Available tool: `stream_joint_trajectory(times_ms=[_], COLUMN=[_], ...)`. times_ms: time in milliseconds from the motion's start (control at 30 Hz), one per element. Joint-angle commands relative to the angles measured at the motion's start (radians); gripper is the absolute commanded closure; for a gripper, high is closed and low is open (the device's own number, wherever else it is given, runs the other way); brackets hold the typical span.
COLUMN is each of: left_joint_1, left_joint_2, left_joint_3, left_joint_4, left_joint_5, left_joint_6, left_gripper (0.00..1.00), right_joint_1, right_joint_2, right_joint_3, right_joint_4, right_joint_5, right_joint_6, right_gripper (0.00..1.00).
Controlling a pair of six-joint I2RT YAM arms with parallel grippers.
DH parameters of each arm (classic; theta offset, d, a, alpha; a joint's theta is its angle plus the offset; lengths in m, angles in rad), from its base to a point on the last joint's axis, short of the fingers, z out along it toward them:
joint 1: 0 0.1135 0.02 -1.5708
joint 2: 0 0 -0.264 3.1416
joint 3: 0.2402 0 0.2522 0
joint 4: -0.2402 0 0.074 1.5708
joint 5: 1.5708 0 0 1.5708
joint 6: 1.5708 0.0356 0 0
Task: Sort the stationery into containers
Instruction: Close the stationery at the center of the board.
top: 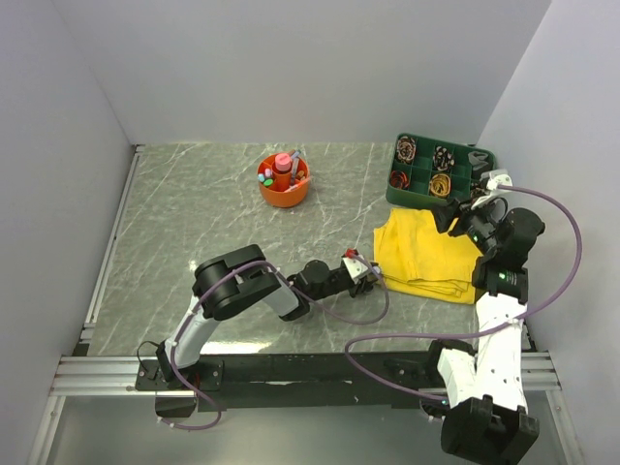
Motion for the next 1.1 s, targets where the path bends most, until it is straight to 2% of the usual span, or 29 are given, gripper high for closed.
stream_joint_trajectory(times_ms=[0, 467, 833, 1067], left_joint_1=[-0.022, -0.068, -0.039, -0.031], left_joint_2=[-0.053, -0.125, -0.097, -0.139], left_joint_3=[-0.028, -0.114, -0.098, -0.106], left_joint_4=[0.475, 0.529, 0.528, 0.551], left_joint_5=[-0.037, -0.081, -0.098, -0.117], left_joint_6=[0.063, 0.104, 0.046, 0.078], left_gripper=[0.99, 0.99, 0.99, 0.99], right_joint_1=[-0.007, -0.007, -0.007, -0.007], right_joint_2=[0.007, -0.006, -0.008, 0.009], right_joint_3=[0.032, 0.006, -0.017, -0.004], right_joint_4=[0.082, 0.104, 0.119, 0.118], right_joint_5=[-0.02, -0.03, -0.021, -0.02], right_joint_6=[0.013, 0.045, 0.053, 0.048], right_gripper=[0.43, 0.43, 0.42, 0.42])
